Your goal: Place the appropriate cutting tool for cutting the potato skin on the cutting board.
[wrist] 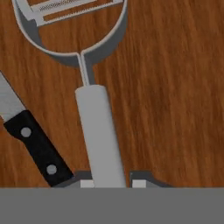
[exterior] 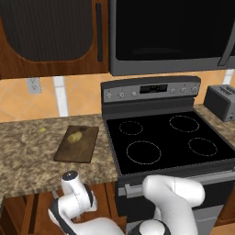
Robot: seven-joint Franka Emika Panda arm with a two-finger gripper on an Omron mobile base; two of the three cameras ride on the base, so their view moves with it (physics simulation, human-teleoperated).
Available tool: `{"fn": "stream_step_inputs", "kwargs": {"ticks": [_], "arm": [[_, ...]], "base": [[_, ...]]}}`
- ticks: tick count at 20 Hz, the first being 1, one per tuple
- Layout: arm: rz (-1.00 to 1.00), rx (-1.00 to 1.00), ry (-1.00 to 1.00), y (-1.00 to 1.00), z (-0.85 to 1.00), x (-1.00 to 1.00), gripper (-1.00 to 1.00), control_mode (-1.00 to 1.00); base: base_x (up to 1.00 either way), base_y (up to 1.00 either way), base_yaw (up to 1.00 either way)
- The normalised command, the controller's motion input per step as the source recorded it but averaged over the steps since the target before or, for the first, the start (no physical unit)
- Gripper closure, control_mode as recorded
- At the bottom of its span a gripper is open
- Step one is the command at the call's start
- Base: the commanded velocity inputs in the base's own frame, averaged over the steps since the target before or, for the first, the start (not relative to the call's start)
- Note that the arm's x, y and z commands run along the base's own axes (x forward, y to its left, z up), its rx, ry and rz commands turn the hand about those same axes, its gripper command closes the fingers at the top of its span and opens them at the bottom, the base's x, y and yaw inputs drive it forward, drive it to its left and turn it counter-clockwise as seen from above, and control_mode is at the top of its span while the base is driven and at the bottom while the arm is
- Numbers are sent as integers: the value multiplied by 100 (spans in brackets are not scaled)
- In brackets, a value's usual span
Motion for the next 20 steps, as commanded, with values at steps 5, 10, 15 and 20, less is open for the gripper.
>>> {"fn": "stream_step_inputs", "kwargs": {"ticks": [5, 10, 15, 20], "arm": [[0, 0, 0, 19, 100, -34, 100, -100], [0, 0, 0, 14, 100, -40, 100, -100], [0, 0, 0, 4, 100, -13, 100, -100], [-3, 0, 0, -1, 98, 8, 100, -100]], "base": [[0, 0, 0], [0, 0, 0], [0, 0, 0], [0, 0, 0]]}}
